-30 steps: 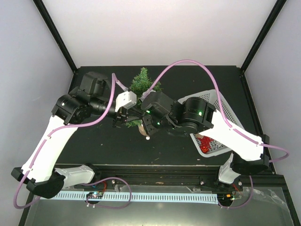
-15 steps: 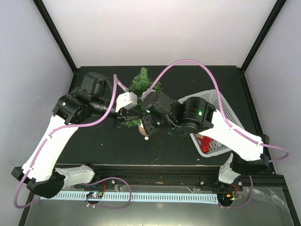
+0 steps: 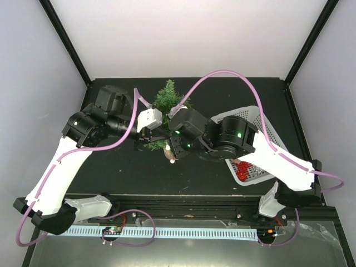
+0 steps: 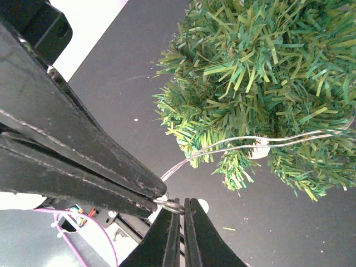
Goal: Decorate the small christmas tree
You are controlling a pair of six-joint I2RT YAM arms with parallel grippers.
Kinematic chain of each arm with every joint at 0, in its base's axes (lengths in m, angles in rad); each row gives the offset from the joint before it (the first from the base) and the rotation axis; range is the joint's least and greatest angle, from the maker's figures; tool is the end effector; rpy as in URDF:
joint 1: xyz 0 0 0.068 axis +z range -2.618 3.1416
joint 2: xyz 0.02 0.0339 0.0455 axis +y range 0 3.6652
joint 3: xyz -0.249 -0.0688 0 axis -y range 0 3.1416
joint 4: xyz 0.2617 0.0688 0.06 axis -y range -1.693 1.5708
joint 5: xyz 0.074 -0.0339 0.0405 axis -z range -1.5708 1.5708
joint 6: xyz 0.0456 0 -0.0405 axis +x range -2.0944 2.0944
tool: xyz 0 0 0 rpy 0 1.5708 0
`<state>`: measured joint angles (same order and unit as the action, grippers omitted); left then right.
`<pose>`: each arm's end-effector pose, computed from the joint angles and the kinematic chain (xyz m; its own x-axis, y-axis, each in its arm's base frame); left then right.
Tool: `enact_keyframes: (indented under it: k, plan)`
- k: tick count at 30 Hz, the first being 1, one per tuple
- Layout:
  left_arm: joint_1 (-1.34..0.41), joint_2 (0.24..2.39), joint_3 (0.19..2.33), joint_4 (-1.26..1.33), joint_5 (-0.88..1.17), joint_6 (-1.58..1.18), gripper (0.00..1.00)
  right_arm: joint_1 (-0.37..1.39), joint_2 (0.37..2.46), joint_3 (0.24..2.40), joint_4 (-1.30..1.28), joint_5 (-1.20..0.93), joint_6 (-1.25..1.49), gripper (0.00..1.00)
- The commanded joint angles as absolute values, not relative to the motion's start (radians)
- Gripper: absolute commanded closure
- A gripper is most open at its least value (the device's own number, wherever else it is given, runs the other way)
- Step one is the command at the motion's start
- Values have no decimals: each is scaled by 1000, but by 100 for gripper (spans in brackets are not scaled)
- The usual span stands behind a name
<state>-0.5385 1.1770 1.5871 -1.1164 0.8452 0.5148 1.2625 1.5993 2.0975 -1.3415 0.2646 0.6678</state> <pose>0.1712 -0.1420 0.4351 -0.0768 0.4265 -0.9012 0.9958 0.0779 -0.0480 0.1045 0.2887 0.4520 -0.7148 -0.2748 -0.6431 -0.5404 0.8008 0.2584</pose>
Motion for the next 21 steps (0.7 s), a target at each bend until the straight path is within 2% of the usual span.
enact_keyframes:
  k: [1,7,14,21]
  plan:
    - [-545,1158,1588,-1103,843,510,98,1267,1544,2066,-1292,310,695,93]
    - [-545,1158,1589,-1097,844,504,98,1265,1514,2025,-1281,331,719,69]
    - [-545,1166,1606,-1085,841,481,98,1265,1469,1966,-1258,306,718,62]
    - [-544,1196,1682,-1091,873,437,98,1279,1320,1660,-1109,288,705,62]
